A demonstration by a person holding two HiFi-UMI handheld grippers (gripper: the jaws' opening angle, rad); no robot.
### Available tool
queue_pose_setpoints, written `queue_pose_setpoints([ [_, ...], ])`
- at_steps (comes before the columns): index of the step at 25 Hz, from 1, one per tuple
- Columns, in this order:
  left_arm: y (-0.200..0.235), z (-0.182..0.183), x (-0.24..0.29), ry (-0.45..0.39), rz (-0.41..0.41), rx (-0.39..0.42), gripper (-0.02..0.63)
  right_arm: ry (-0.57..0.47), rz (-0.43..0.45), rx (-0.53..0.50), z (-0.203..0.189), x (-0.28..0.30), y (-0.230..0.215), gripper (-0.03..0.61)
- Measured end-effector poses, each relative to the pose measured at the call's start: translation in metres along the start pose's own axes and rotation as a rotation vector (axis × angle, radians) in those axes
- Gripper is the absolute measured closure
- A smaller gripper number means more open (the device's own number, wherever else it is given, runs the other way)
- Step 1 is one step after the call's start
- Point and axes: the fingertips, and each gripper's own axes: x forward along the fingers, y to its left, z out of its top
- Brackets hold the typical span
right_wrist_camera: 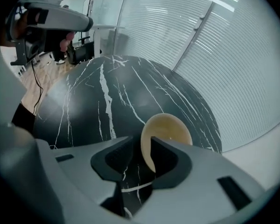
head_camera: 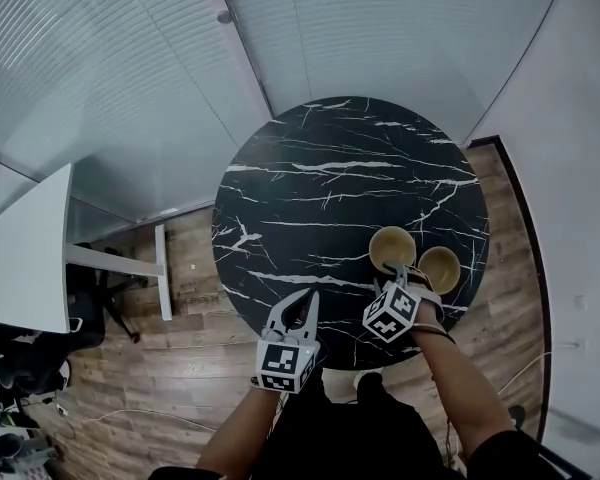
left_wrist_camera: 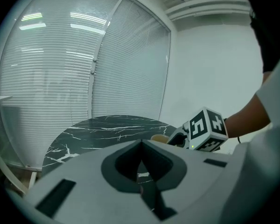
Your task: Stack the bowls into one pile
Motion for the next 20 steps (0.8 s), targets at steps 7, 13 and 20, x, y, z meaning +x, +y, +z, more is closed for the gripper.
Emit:
queue_pose_setpoints([
  [7,0.01,-0.001,-0.006,-0.001,0.017,-0.008,0.604,0.04,0.005,-0.082,0.002,0.01,0.006,0.472],
  [13,0.015,-0.002,-0.011,-0.002,0.025,-0.008,0.604,0.068,-0.009,-0.087,0.003,0.015,0.006,0.498],
  [20,0.01,-0.004,-0.012,0.003,0.016,-0.008,0.604,0.071,-0.049,-0.101,0.002,0.015,-0.001,0.548],
])
